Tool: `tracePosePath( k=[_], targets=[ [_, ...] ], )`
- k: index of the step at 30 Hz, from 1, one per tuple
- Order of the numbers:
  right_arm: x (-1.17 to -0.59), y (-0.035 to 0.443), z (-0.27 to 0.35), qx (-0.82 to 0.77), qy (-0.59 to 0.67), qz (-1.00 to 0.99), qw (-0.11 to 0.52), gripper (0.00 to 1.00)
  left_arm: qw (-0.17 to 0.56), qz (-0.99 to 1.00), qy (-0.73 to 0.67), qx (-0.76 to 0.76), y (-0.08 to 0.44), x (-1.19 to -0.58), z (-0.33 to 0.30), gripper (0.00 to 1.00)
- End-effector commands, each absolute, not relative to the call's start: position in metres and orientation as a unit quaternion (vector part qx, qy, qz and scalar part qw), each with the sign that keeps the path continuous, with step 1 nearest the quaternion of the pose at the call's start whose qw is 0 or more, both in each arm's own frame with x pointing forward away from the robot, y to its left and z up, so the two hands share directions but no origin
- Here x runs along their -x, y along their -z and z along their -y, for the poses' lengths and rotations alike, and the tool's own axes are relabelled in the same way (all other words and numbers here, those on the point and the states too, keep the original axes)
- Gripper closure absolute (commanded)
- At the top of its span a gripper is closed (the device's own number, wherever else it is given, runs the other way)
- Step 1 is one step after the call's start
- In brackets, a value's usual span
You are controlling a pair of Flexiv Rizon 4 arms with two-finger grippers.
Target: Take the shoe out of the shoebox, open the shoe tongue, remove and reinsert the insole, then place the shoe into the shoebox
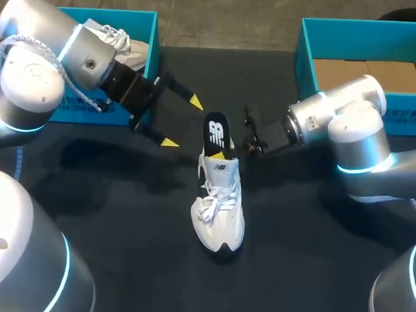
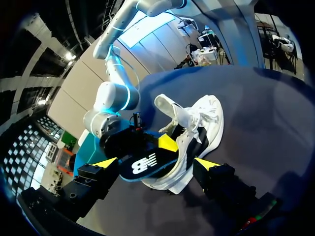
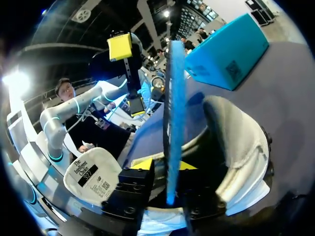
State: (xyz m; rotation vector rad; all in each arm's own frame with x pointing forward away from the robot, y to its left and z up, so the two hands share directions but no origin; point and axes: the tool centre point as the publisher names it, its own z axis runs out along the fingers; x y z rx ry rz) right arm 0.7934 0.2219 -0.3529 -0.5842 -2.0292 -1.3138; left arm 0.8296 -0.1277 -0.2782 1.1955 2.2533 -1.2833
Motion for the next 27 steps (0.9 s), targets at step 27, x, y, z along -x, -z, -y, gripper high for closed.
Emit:
tracePosePath(
  k=[27],
  targets=[
    [-0.804,0.352,-0.207,0.232,0.468,0.79,0.322,1.0,0.143,-0.782,0.44,-0.416,0.275,-0.833,0.124,0.0]
  ],
)
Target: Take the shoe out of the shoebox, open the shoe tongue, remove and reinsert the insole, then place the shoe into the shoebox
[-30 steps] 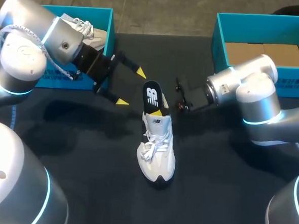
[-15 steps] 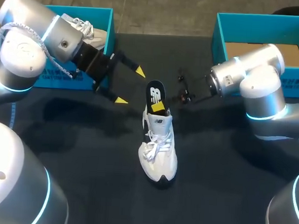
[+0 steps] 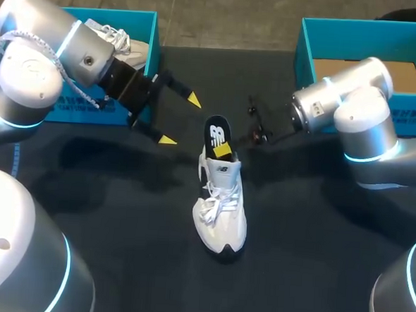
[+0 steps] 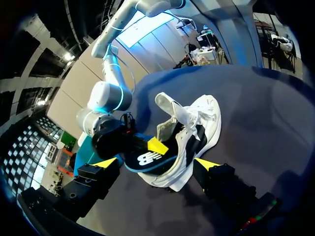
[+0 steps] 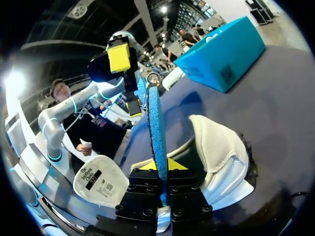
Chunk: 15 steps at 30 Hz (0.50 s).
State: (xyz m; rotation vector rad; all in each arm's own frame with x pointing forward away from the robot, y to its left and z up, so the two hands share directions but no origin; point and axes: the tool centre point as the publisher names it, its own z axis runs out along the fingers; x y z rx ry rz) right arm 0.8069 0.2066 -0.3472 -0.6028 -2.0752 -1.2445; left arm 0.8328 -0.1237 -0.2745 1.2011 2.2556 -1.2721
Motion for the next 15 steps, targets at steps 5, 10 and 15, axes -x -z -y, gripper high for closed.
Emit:
tracePosePath(
  k=[5,10,15],
  targets=[
    [-0.795,0.355,-0.206,0.24,0.459,0.79,0.327,1.0,0.143,-0.781,0.441,-0.419,0.274,-0.835,0.126,0.0],
    [-0.79,0.357,-0.209,0.242,0.454,0.791,0.331,1.0,0.145,-0.779,0.441,-0.421,0.273,-0.837,0.127,0.0],
    [-0.791,0.349,-0.209,0.241,0.464,0.793,0.312,0.76,0.146,-0.778,0.443,-0.421,0.273,-0.837,0.127,0.0]
  ],
)
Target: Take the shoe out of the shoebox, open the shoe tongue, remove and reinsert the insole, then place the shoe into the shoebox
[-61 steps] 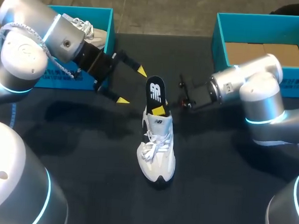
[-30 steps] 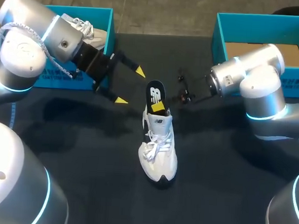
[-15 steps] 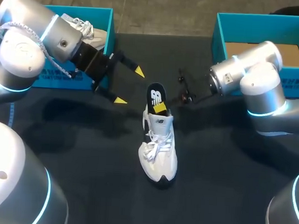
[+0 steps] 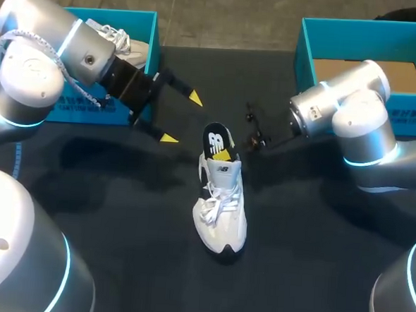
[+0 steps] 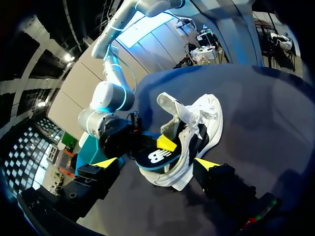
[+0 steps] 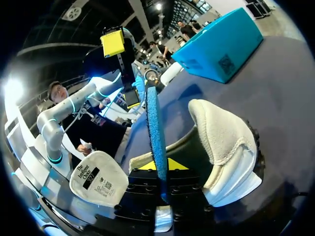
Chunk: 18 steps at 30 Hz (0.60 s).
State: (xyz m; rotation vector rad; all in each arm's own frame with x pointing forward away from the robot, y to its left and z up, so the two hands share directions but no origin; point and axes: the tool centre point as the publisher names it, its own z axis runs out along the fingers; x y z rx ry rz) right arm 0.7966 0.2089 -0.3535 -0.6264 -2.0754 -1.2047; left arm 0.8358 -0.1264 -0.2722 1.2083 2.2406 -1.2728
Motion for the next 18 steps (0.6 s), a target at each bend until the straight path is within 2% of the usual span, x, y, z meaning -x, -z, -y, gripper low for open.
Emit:
tracePosePath(
  k=[1,7,18],
  targets=[
    [-0.792,0.346,-0.209,0.24,0.464,0.795,0.309,0.74,0.145,-0.777,0.444,-0.422,0.273,-0.837,0.127,0.0],
    [-0.798,0.335,-0.209,0.232,0.464,0.803,0.293,0.7,0.149,-0.775,0.447,-0.422,0.273,-0.836,0.126,0.0],
    [-0.813,0.333,-0.212,0.226,0.464,0.807,0.289,0.74,0.149,-0.774,0.449,-0.421,0.273,-0.835,0.126,0.0]
  ],
)
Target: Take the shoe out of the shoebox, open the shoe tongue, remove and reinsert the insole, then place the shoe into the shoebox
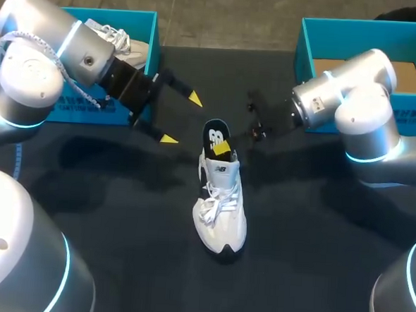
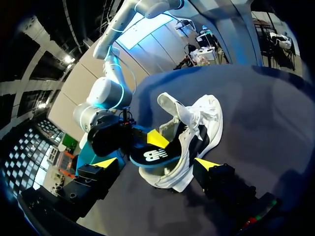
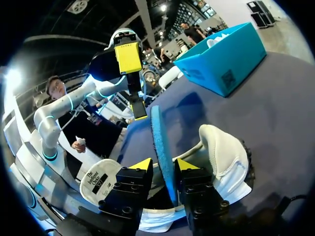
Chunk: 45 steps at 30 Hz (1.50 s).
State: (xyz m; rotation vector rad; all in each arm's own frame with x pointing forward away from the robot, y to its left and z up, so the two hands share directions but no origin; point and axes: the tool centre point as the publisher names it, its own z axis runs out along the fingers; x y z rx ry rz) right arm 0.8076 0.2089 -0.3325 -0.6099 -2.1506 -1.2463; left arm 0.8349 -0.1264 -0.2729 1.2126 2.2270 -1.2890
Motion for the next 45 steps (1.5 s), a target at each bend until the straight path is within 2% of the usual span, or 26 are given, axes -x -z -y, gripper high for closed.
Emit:
tracePosePath(
  k=[1,5,29,42,43,44,45],
  targets=[
    [-0.814,0.335,-0.212,0.226,0.463,0.807,0.289,0.77,0.15,-0.774,0.45,-0.421,0.273,-0.835,0.126,0.0],
    [-0.815,0.341,-0.21,0.231,0.458,0.806,0.297,1.0,0.148,-0.773,0.45,-0.421,0.274,-0.834,0.127,0.0],
    [-0.783,0.373,-0.209,0.27,0.378,0.801,0.378,1.0,0.154,-0.77,0.463,-0.411,0.282,-0.832,0.126,0.0],
    [-0.777,0.368,-0.206,0.281,0.383,0.803,0.36,1.0,0.15,-0.768,0.463,-0.416,0.282,-0.831,0.125,0.0],
    [-0.778,0.366,-0.206,0.279,0.385,0.804,0.356,0.9,0.15,-0.768,0.464,-0.416,0.282,-0.831,0.125,0.0],
    [-0.779,0.365,-0.207,0.278,0.387,0.805,0.354,0.76,0.149,-0.768,0.464,-0.416,0.282,-0.831,0.125,0.0],
    [-0.78,0.363,-0.207,0.277,0.388,0.805,0.352,0.73,0.149,-0.768,0.464,-0.416,0.282,-0.831,0.126,0.0]
  ],
)
